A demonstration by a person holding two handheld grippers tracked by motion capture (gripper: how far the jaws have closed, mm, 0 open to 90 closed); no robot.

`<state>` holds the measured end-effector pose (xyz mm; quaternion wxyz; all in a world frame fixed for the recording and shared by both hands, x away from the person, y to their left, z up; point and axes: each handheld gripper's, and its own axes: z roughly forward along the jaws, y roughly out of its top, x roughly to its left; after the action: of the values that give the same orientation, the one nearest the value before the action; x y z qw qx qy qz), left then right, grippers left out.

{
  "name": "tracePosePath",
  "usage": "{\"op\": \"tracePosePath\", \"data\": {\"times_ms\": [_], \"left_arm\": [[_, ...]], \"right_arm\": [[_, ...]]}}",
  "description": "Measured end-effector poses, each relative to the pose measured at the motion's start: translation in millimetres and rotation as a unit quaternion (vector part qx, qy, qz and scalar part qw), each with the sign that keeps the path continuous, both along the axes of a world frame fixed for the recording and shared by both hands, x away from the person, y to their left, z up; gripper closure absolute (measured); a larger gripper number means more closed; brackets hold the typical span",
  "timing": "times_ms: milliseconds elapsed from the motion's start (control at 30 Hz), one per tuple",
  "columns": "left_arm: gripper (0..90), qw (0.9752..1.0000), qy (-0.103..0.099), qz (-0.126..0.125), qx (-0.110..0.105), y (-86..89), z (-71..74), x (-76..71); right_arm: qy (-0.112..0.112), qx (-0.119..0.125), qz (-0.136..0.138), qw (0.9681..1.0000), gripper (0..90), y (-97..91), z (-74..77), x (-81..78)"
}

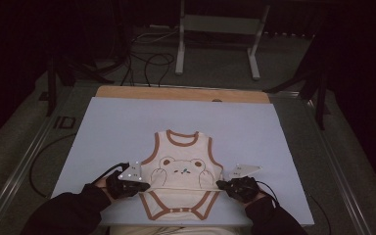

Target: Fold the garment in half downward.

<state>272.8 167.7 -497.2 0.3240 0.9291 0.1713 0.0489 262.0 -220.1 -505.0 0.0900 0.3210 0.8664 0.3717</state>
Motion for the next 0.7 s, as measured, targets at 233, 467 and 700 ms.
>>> {"op": "tracePosePath", "data": {"times_ms": [233, 467, 700], "left_arm": [[90.0, 0.9999, 0.009, -0.003, 0.005, -2.0, -7.2, -1.9], [90.0, 0.9998, 0.017, -0.005, -0.001, -0.8, -8.7, -0.6], [69.2, 0.9995, 0.01, 0.006, -0.029, 4.7, -2.9, 2.8]], "right_arm": [[0.01, -0.008, 0.002, 0.9999, 89.8, 1.4, -8.9, -2.6], [0.016, -0.002, 0.001, 0.9999, 87.0, 0.4, -9.5, -1.7], [0.009, 0.015, 0.005, 0.9998, 60.7, 0.2, -0.7, -2.1]]}}
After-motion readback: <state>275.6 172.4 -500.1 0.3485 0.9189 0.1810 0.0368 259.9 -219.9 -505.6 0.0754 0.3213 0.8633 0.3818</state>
